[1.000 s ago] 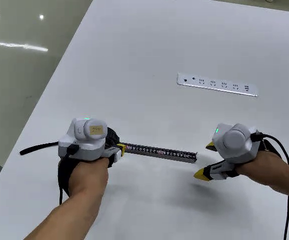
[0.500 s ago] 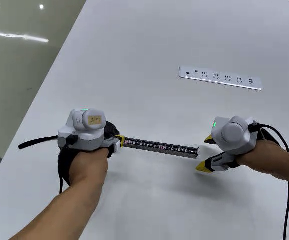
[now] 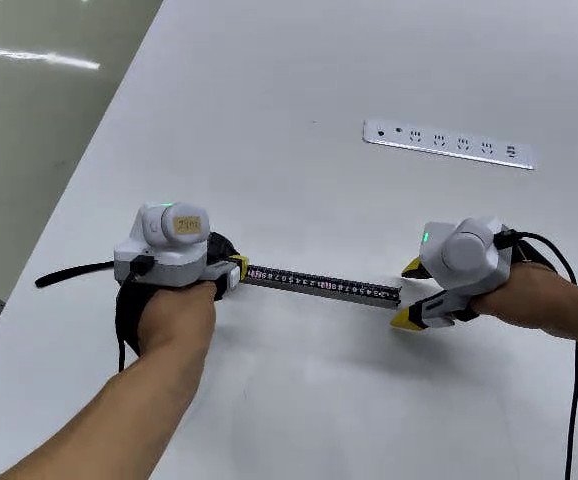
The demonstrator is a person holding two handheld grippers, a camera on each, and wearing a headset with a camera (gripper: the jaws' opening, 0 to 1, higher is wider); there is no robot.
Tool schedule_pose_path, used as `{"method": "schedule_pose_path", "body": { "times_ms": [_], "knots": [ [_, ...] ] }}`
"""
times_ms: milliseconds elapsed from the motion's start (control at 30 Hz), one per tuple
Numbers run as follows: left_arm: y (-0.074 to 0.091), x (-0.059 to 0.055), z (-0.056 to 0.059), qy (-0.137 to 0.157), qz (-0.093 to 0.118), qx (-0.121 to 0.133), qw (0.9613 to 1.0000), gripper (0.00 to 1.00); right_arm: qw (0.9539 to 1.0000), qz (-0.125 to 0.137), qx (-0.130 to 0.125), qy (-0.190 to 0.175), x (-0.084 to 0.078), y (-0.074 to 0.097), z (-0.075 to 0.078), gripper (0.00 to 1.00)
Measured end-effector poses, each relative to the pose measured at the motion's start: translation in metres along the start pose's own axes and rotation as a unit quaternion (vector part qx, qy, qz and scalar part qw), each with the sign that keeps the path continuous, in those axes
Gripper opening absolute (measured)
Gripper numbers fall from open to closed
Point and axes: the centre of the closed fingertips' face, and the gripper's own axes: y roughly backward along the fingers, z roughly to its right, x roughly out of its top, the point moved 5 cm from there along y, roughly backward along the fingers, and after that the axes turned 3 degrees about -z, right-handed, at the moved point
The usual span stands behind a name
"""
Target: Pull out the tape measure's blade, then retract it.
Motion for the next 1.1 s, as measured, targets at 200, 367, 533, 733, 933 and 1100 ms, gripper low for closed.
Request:
{"method": "schedule_pose_path", "body": {
  "times_ms": [200,367,533,733,933,1100],
  "knots": [
    [-0.0028,0.0031,-0.0014,0.002,0.001,0.0,1.0,0.72,1.0,0.002,0.005,0.005,0.0001,-0.002,0.0048,0.4],
    [-0.0047,0.0051,-0.002,0.001,0.002,-0.001,1.0,0.71,0.9999,0.003,0.008,0.012,0.0006,-0.0029,0.0067,0.36],
    [-0.006,0.0056,-0.0026,0.002,0.002,-0.002,1.0,0.7,0.9997,0.005,0.013,0.022,0.0033,-0.0058,0.0066,0.32],
    [-0.0072,0.006,-0.0027,0.003,0.002,-0.004,1.0,0.69,0.9994,0.007,0.018,0.028,0.0065,-0.006,0.0035,0.26],
    [-0.0078,0.0064,-0.002,0.002,0.003,-0.007,1.0,0.67,0.9993,0.004,0.023,0.03,0.0043,-0.0066,0.0014,0.22],
    [-0.0079,0.0065,-0.0019,0.002,0.003,-0.007,1.0,0.65,0.9992,0.004,0.024,0.031,0.004,-0.0066,0.0012,0.18]
  ]
}}
